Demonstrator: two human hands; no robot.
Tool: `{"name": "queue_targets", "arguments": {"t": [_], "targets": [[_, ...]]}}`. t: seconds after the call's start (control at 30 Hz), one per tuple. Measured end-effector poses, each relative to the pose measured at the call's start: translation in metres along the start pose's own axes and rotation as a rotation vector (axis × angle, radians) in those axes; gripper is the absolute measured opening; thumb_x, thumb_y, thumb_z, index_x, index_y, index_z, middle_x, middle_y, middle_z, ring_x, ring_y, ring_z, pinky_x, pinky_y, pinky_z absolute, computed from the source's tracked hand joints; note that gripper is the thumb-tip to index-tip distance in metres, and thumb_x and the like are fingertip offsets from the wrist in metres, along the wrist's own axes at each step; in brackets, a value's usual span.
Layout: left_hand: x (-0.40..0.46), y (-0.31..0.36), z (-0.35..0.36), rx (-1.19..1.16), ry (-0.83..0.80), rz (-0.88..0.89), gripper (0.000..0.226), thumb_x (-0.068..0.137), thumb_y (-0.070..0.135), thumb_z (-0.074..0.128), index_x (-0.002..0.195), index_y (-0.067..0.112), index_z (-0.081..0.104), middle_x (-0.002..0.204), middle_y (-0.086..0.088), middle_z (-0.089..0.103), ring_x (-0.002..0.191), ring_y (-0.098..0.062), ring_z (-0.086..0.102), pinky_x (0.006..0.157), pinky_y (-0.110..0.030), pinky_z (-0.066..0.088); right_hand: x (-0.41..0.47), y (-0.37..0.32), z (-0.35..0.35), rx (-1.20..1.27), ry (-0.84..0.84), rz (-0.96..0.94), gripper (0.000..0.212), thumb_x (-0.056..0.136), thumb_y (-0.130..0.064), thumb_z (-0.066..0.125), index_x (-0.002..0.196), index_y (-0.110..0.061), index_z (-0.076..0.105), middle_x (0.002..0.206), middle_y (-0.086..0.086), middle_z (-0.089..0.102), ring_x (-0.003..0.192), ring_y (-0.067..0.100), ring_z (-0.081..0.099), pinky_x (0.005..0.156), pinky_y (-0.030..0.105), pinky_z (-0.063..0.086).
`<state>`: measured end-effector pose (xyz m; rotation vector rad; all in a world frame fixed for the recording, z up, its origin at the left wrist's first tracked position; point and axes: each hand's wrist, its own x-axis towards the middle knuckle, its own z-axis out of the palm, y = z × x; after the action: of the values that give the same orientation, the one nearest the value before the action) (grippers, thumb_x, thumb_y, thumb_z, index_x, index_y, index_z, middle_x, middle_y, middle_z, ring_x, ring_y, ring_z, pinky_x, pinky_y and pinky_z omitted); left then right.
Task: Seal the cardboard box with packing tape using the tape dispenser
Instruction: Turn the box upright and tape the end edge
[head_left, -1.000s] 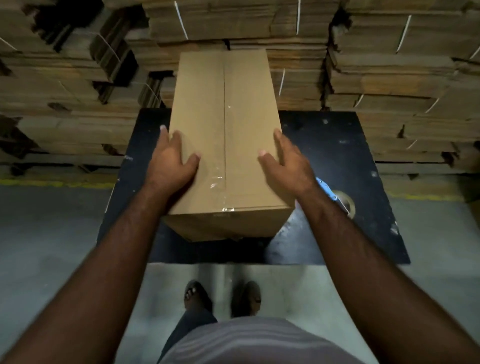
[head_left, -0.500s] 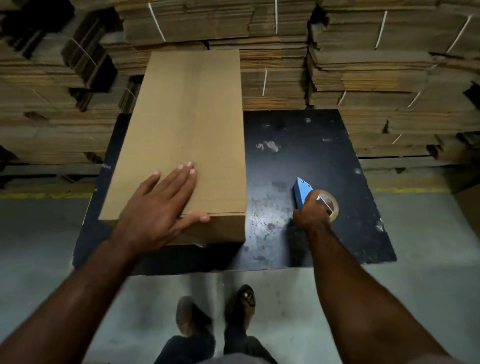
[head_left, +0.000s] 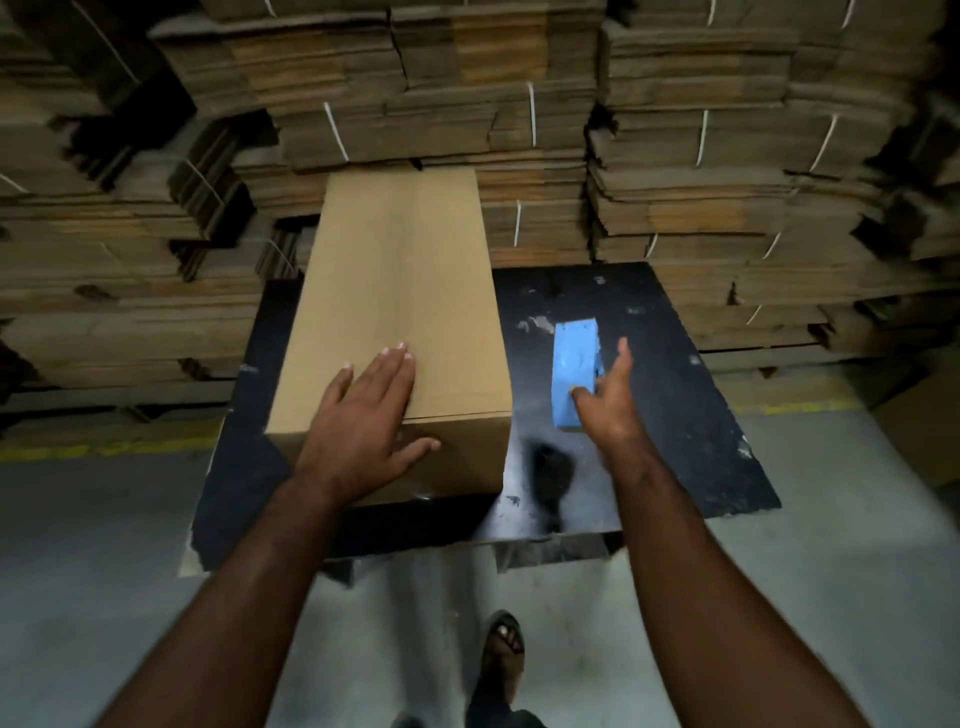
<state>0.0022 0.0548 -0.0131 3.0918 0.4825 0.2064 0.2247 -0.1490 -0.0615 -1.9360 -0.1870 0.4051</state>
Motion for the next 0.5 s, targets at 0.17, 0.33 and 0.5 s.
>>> {"name": "queue_targets", "arguments": {"t": [0.17,0.33,0.5], "targets": [[-0.040,0.006,-0.012,-0.324,0.090,-0.102,0.092,0.084,0.070,0.038,0.155,0.013,0.026,0.162,-0.006,0.025,0.149,-0.021,0.023,0.120,-0.049,0.021,-0.065,-0.097,-0.034,0.306,-0.042,-0.196,0.075,0.088,0.009,0.049,0.151,-0.029,0.032,0.132,0.003,0.059,0.107,0.019,0.063,0.083,0.041,0.057],[-0.041,0.011,-0.073,-0.948,0.270,-0.340,0.044,0.095,0.045,0.059,0.125,0.013,0.064,0.123,-0.005,0.067,0.114,-0.021,0.061,0.087,-0.030,0.049,-0.137,-0.151,-0.028,0.529,-0.237,0.002,0.048,0.079,-0.007,0.044,0.119,-0.018,0.067,0.108,0.011,0.068,0.087,0.027,0.062,0.074,0.035,0.051],[-0.047,0.005,-0.128,-1.351,0.105,-0.558,0.056,0.101,0.050,0.041,0.088,0.005,0.073,0.078,-0.011,0.073,0.072,-0.024,0.069,0.064,-0.033,0.054,-0.192,-0.154,0.009,0.516,-0.559,0.111,0.045,0.094,-0.041,0.046,0.100,-0.009,0.077,0.082,0.008,0.069,0.056,0.018,0.062,0.050,0.026,0.050]]}}
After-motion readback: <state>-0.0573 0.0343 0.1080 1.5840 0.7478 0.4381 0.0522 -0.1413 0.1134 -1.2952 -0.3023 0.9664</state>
